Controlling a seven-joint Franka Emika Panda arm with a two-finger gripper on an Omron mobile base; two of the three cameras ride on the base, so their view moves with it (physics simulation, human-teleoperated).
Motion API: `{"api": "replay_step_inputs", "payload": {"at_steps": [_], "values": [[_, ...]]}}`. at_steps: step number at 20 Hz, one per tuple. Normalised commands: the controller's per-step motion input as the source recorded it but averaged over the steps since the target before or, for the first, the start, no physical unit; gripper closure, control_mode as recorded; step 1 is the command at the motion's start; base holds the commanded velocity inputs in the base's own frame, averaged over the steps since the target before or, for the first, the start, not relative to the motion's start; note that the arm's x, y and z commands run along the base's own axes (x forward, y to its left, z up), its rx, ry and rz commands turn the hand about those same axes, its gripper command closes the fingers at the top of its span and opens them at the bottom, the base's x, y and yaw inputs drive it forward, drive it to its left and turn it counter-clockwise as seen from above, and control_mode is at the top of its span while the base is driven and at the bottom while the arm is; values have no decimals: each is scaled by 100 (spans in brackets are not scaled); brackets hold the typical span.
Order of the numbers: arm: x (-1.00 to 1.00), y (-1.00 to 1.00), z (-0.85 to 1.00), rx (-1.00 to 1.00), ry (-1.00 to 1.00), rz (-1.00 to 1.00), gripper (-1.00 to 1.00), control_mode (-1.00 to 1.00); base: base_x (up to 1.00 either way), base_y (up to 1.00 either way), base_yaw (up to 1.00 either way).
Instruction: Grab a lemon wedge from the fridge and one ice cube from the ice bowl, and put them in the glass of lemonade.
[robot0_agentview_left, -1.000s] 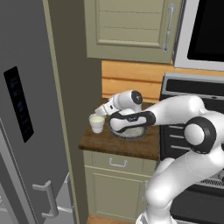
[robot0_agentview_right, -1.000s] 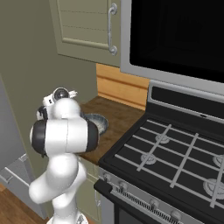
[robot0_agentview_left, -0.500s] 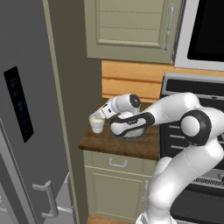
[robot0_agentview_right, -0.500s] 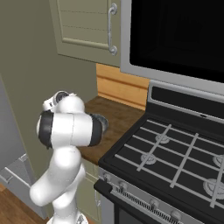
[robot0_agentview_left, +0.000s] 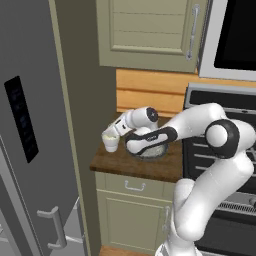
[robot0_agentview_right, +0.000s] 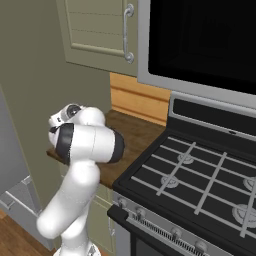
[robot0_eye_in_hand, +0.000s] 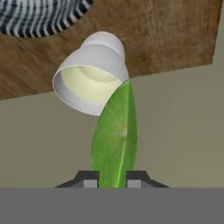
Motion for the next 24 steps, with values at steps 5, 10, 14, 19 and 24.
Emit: {"api": "replay_step_inputs", "payload": {"at_steps": [5,10,14,19,24], "values": [[47,-3,-30,-7,-7,0,100,-100,0,0,0],[35,-3,-25,-5,-1,0,100,-100,0,0,0],[31,0,-7,0,0,0,100,-100,0,0,0],[36,-3,-10,0,0,0,100,-100,0,0,0],[32,-19,-26,-2,0,0,100,-100,0,0,0]]}}
